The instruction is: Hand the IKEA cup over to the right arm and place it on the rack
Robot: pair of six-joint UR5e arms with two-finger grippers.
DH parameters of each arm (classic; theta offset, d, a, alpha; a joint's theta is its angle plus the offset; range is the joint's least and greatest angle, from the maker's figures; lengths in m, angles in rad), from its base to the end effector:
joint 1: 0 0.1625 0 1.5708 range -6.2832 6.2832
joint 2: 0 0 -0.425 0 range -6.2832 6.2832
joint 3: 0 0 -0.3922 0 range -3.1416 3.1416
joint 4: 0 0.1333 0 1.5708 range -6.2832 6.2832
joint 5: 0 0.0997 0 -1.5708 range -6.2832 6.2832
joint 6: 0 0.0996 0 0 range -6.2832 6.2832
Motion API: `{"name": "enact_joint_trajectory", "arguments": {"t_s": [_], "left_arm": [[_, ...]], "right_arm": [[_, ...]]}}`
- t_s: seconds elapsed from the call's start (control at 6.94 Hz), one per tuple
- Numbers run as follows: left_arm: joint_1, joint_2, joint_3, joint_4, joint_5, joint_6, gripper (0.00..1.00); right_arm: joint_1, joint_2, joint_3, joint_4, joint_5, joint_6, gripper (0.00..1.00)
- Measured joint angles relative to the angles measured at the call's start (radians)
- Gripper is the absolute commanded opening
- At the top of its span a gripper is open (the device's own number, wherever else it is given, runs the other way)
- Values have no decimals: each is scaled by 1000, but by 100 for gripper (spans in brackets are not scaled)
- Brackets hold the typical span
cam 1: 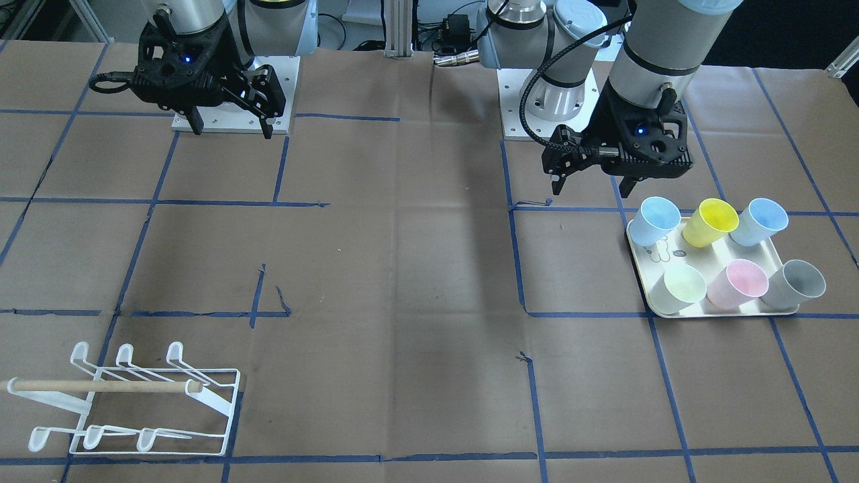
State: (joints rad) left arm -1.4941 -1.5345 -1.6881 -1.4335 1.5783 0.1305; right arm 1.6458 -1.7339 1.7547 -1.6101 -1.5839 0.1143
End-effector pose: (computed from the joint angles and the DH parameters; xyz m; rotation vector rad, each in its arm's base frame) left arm -0.0953 -0.4894 0.4617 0.0838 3.1260 -0.0863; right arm 0.1634 -0.4135 0.4760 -0.0617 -3.1295 0.0308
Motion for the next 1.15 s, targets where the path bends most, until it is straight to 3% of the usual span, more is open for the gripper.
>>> {"name": "enact_joint_trajectory", "arguments": {"t_s": [0.72,1.15], "left_arm": [[370,11,-73,14,-8,261,99],[403,-20,-113,62,-21,289,99]], "right_arm": [[0,4,0,-1,6,9,100],[0,6,0,-1,7,10,100]]}}
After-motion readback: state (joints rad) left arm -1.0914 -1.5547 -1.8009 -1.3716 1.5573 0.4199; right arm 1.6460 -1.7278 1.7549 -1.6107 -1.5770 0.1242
